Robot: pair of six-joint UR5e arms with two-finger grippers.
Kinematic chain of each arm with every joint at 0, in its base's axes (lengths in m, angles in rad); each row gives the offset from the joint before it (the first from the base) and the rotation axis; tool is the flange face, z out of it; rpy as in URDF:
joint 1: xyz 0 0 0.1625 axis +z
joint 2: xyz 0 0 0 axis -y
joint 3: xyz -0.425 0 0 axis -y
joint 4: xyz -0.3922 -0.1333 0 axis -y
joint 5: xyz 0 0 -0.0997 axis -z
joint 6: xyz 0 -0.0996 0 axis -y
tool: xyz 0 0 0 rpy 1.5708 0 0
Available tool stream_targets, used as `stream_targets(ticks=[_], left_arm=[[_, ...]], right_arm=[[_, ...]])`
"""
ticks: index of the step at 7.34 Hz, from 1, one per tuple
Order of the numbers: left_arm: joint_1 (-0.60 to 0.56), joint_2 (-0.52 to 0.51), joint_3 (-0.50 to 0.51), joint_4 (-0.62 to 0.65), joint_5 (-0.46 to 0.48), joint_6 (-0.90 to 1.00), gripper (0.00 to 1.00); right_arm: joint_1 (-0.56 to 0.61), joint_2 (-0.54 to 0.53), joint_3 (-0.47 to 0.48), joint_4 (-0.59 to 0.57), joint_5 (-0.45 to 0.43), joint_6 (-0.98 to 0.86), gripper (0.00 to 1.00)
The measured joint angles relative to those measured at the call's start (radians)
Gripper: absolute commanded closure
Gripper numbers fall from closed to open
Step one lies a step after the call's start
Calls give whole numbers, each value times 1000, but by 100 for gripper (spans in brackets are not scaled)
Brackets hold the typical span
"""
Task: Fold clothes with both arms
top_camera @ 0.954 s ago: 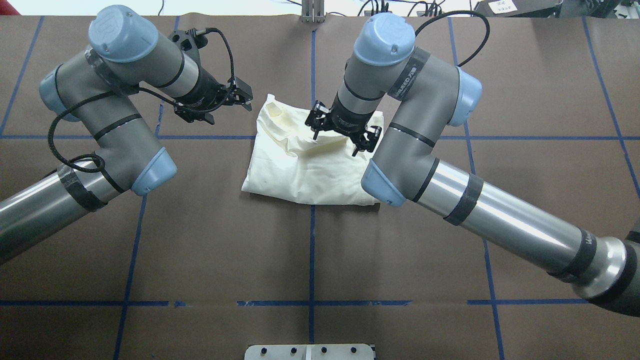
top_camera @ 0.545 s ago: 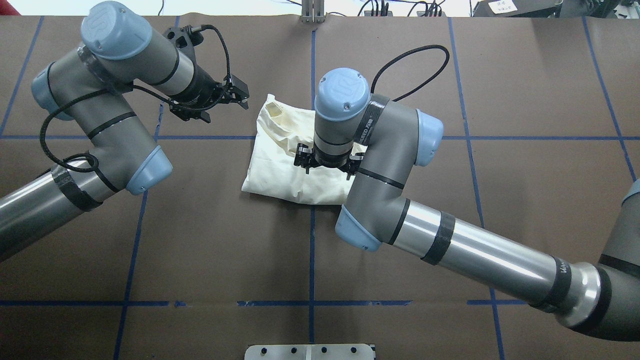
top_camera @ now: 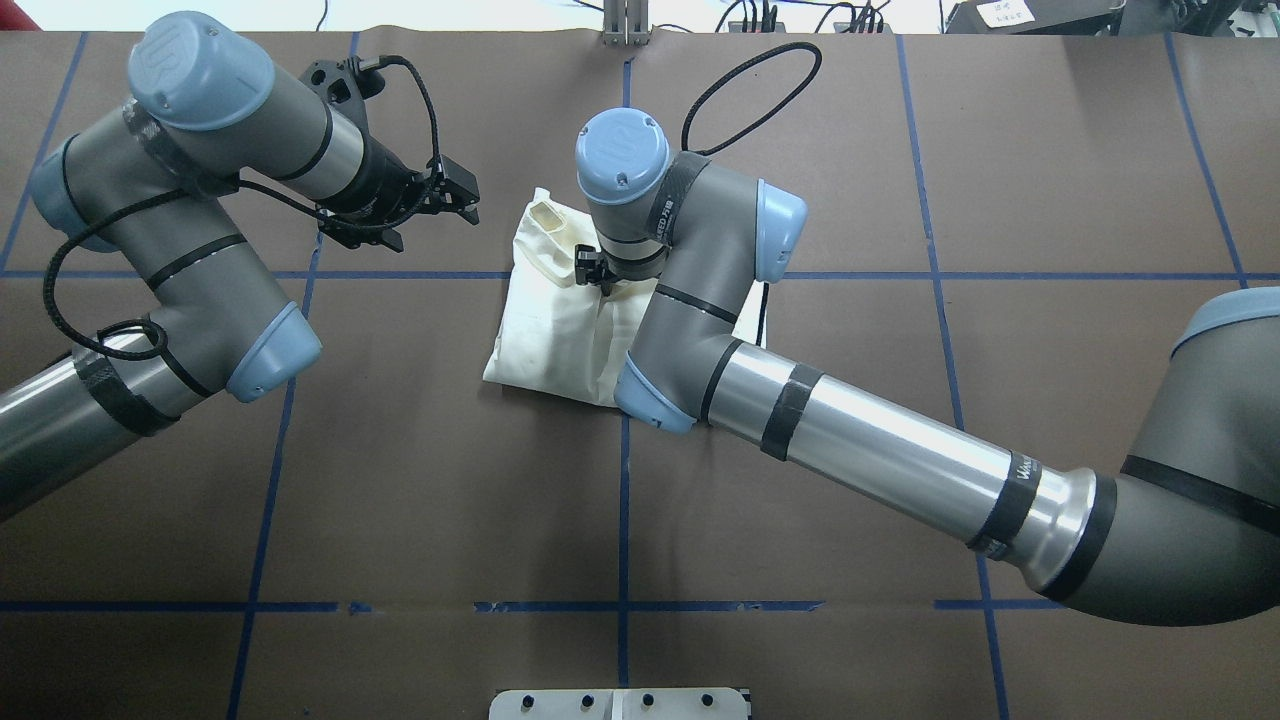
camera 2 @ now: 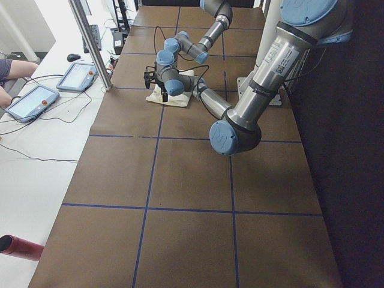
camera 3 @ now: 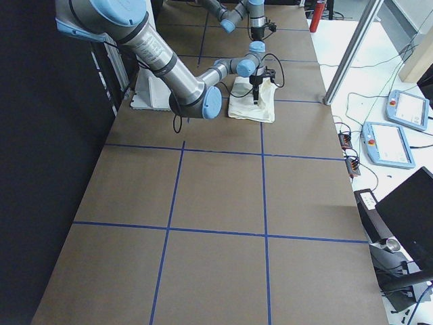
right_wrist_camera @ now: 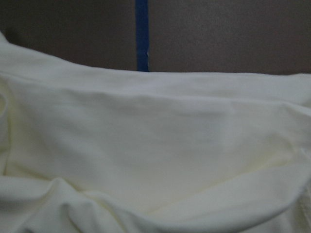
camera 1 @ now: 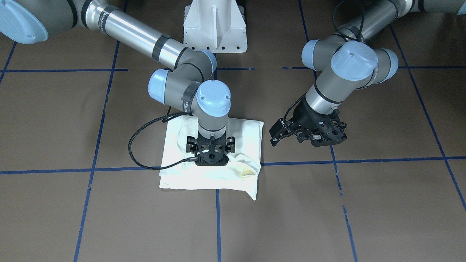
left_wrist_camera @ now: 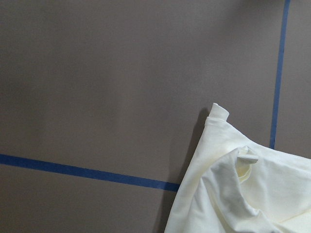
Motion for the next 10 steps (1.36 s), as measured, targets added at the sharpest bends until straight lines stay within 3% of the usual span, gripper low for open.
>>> stream_targets(ticks=[3,6,8,10], left_arm=[[0,1,-11,12,0,0,0],[-8,21,-42,15,-2,13,0],[-87,149,-151,39,-22,212,0],[-255,279,-229,133,-30,558,0]], right_arm=[[66,47,-114,80,-14,-54,0],[171,56,-96,87,71,-151,0],[305,-45,-14,69,198,-304,0],[468,-198,116,-41,306,-556,0]])
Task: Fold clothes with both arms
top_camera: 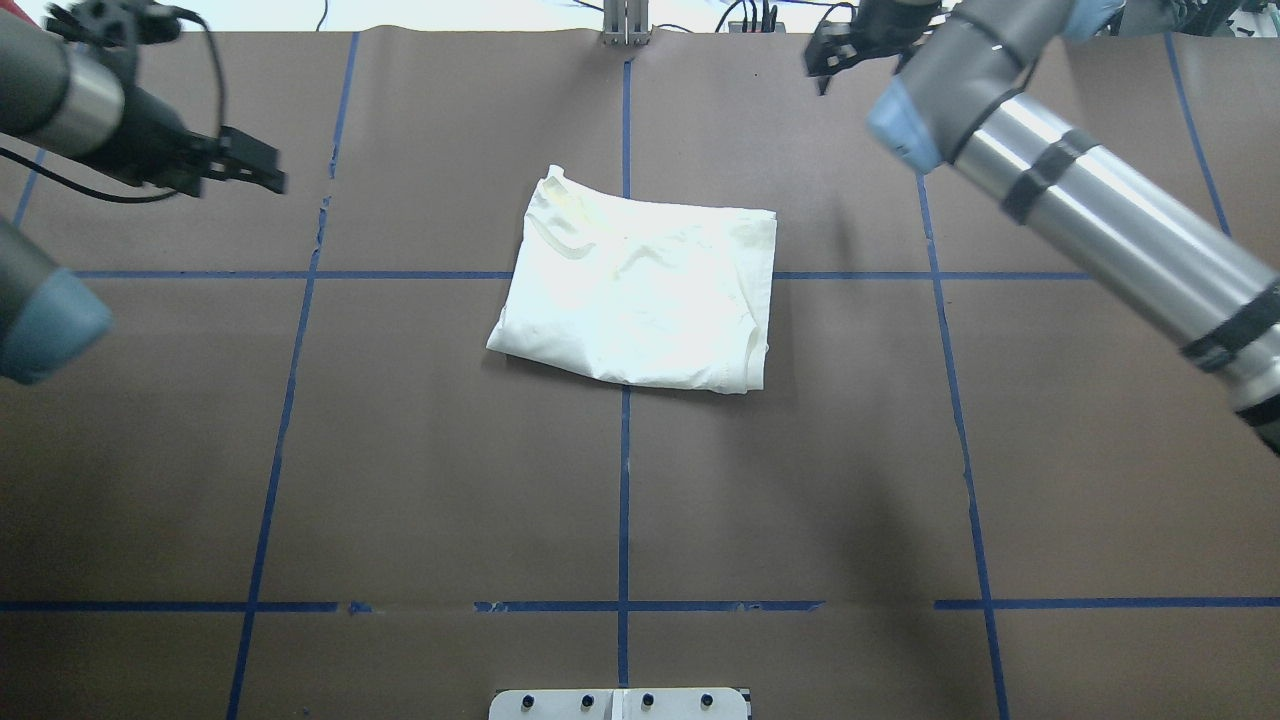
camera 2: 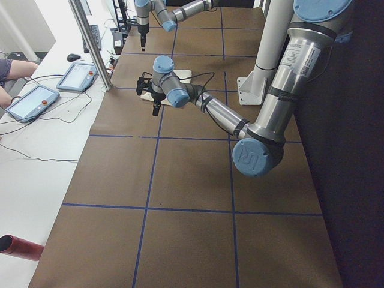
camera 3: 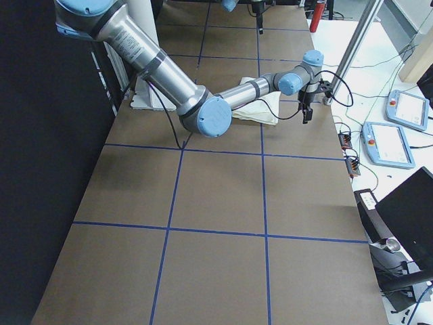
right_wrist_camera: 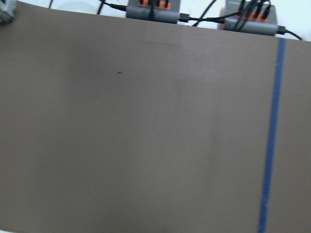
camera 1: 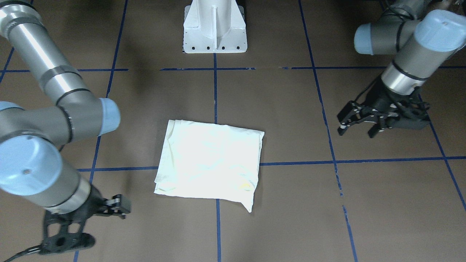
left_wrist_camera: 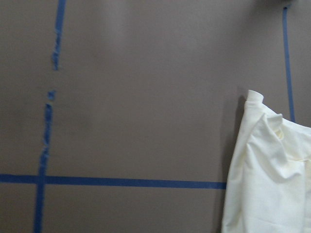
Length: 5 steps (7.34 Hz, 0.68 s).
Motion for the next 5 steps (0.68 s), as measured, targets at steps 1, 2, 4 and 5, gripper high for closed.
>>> stream_targets(ticks=[1,2,4,5], left_arm=[[-101,43,-4,62,2,212,0],[-207,67,19,139,2,465,0],[-393,136,80,225,-1,848,0],[-452,179,103,233,-12,942,0]], right_arm=[[80,-79,58,-56,46,-137,0],[160,-172,105,-88,93,-261,0],[301,-341,160,-129,154,-478,0],[361,-406,188,-171,161,-572,0]])
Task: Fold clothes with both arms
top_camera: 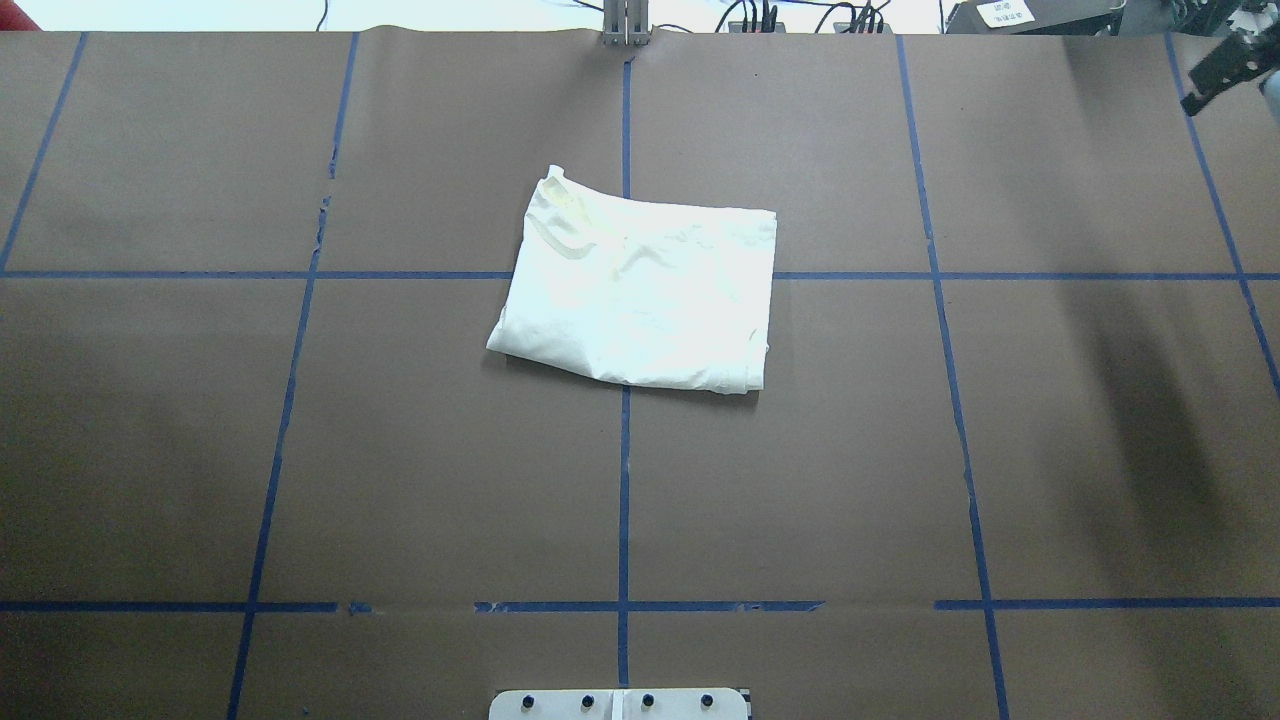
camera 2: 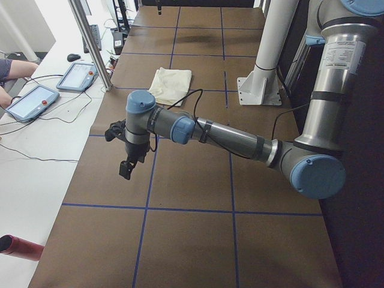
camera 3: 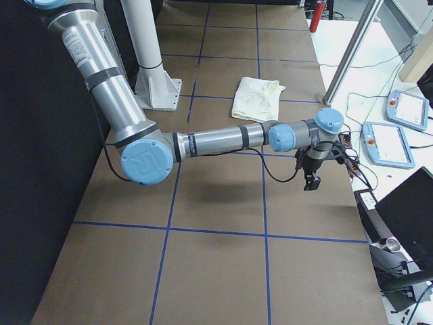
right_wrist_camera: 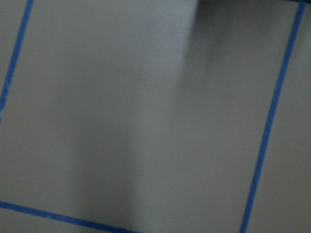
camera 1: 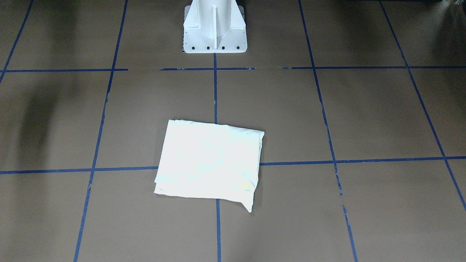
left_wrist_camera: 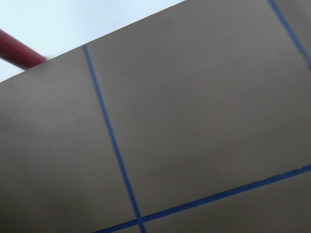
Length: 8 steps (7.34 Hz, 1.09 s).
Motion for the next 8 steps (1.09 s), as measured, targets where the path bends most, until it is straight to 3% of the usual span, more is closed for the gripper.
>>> stream_targets(ticks=[2,5,8], left_arm=[[-47,63,45,-34,-72,28,0],[-55,120,101,-163,-102,16,0],[-57,145,46,7,-104,14,0]], right_arm=[[75,-98,62,-51,-4,-74,0],[93,-219,95,17,-8,-74,0],[96,-343,175,27,47,-33,0]])
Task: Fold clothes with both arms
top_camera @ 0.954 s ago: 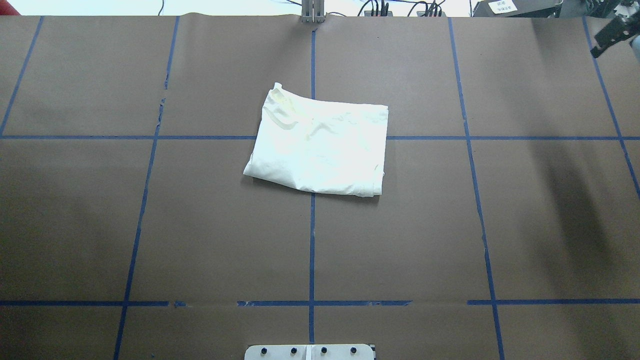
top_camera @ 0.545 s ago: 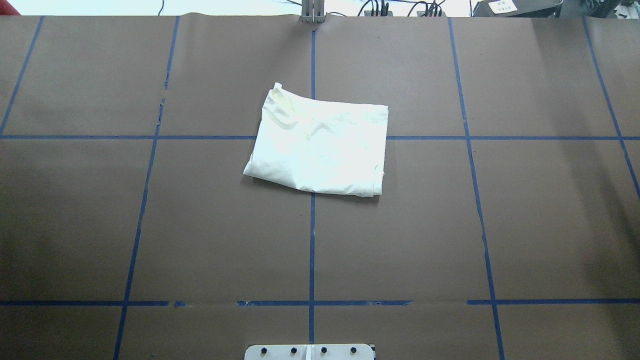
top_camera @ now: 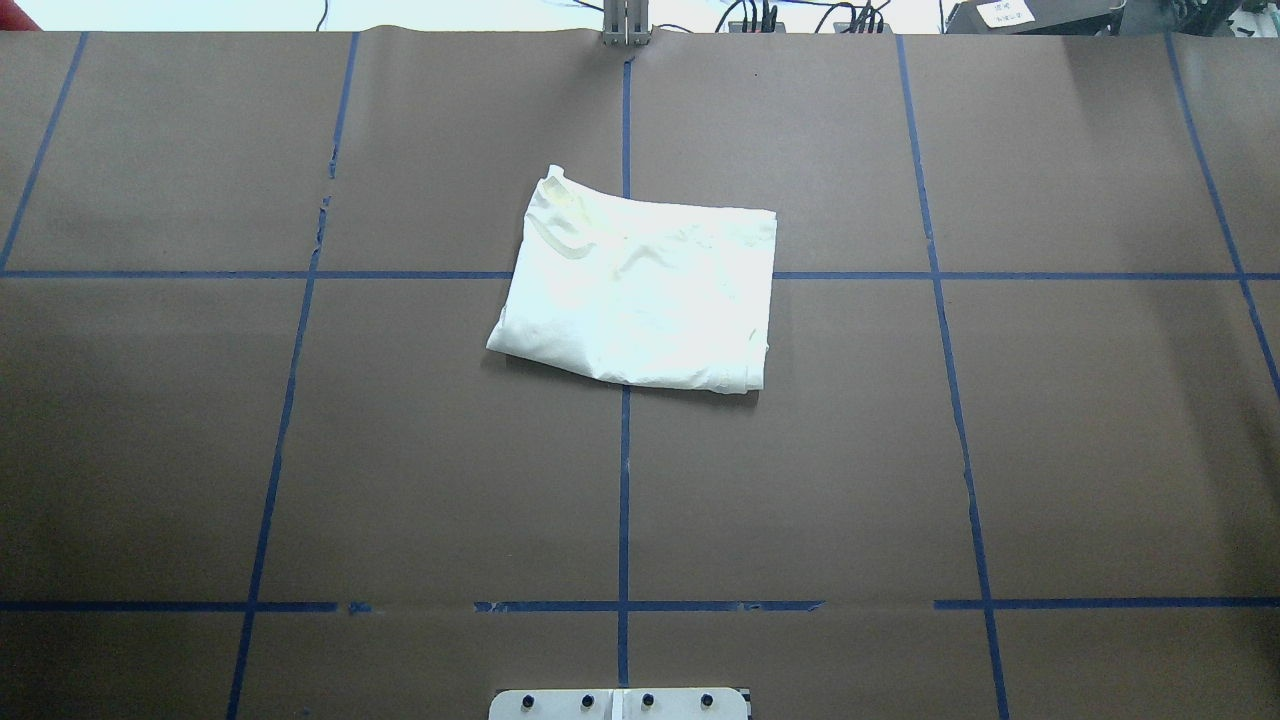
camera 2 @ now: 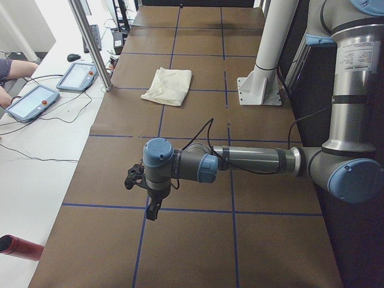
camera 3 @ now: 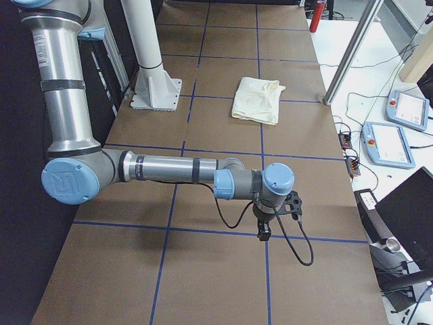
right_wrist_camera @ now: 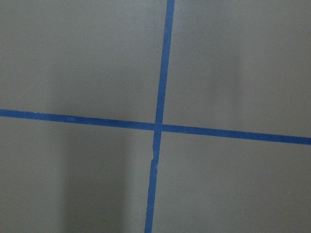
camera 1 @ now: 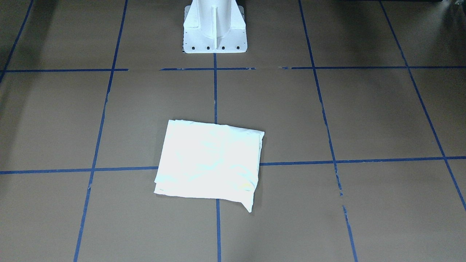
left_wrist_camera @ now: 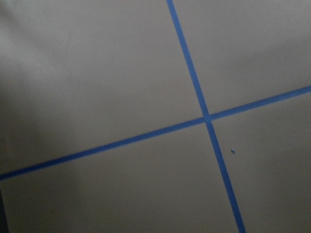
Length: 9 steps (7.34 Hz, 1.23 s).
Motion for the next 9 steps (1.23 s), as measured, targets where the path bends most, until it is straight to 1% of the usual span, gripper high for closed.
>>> stream_targets(ticks=[3,6,9], left_arm=[[3,22,-29,35,-2,-7,0],[4,22,-28,36,-7,-26,0],[4,22,-24,33,-34,-196,0]], right_arm=[[8,-97,112,0,23,60,0],[11,-107,132,1,32,75,0],[12,-102,133,1,40,76,0]])
